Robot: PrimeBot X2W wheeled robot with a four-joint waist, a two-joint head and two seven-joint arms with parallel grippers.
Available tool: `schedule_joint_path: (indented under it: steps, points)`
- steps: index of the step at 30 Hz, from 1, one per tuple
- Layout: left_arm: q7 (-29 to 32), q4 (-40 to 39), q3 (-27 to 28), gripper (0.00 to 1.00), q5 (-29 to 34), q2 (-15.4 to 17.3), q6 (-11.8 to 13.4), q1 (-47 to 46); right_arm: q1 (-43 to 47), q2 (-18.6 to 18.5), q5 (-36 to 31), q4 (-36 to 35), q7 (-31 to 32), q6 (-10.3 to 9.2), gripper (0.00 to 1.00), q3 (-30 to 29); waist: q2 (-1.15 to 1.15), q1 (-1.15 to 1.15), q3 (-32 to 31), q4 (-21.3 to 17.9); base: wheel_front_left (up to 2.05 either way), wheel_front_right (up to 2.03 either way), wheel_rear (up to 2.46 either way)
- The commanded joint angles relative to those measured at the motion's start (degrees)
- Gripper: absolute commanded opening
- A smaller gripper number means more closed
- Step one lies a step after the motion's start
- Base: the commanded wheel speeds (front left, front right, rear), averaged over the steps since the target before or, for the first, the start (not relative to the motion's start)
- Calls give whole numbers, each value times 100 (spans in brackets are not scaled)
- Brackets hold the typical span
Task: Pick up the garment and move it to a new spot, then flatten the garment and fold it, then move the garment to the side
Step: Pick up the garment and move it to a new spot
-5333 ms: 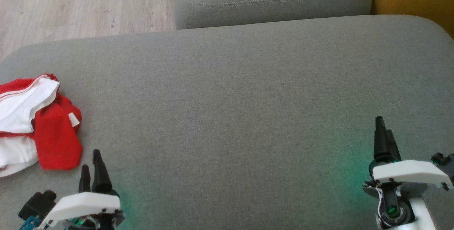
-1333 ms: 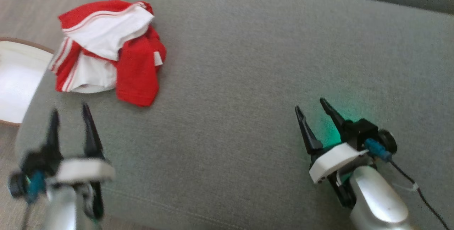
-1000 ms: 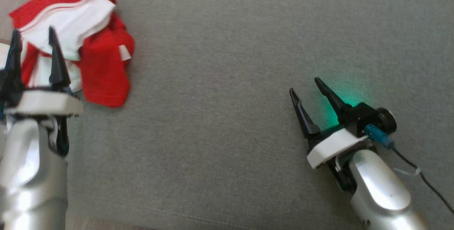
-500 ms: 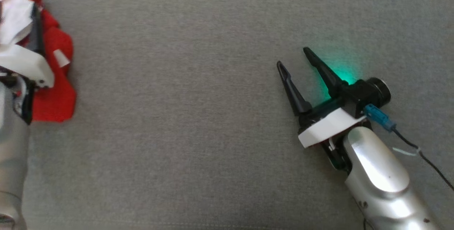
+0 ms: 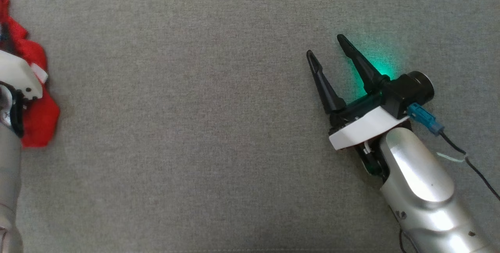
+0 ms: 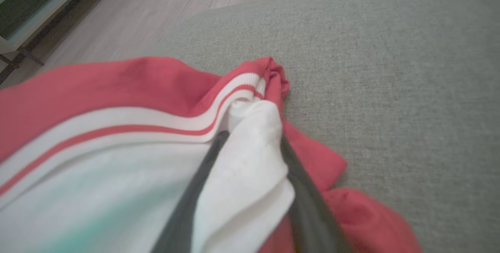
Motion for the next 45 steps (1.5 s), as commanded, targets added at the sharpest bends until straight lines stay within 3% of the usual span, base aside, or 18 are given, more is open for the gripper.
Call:
schedule_joint_path:
  steps: [1, 5, 11, 23, 29, 45]
  points:
    - [22, 41, 142, 0, -4, 341, -26, -21, 200, -46, 57, 185, 39, -4, 100, 21, 0, 0, -6, 3, 0, 0, 0]
    - [-174, 89, 105, 0, -20, 306, -54, -99, 212, -40, 95, 230, 39, -4, 100, 10, 0, 0, -67, 48, 0, 0, 0]
    - [-1032, -191, -195, 0, 237, 264, -89, -343, 337, -17, 141, 341, 39, -4, 100, -58, 0, 0, -451, 177, 0, 0, 0]
    - [-1372, -1151, -716, 0, 438, 10, -346, -756, 642, 202, 239, 518, 39, -4, 100, -58, 0, 0, -1161, 213, 0, 0, 0]
    - [-1392, -1890, -1009, 0, 298, -404, -412, -557, 767, 283, 260, 554, 39, -4, 100, -109, 0, 0, -1470, -22, 0, 0, 0]
    - [-1396, -3126, -2110, 0, -423, -1780, -441, 435, 859, 455, 331, 586, 39, -4, 100, 65, 0, 0, -1788, -1241, 0, 0, 0]
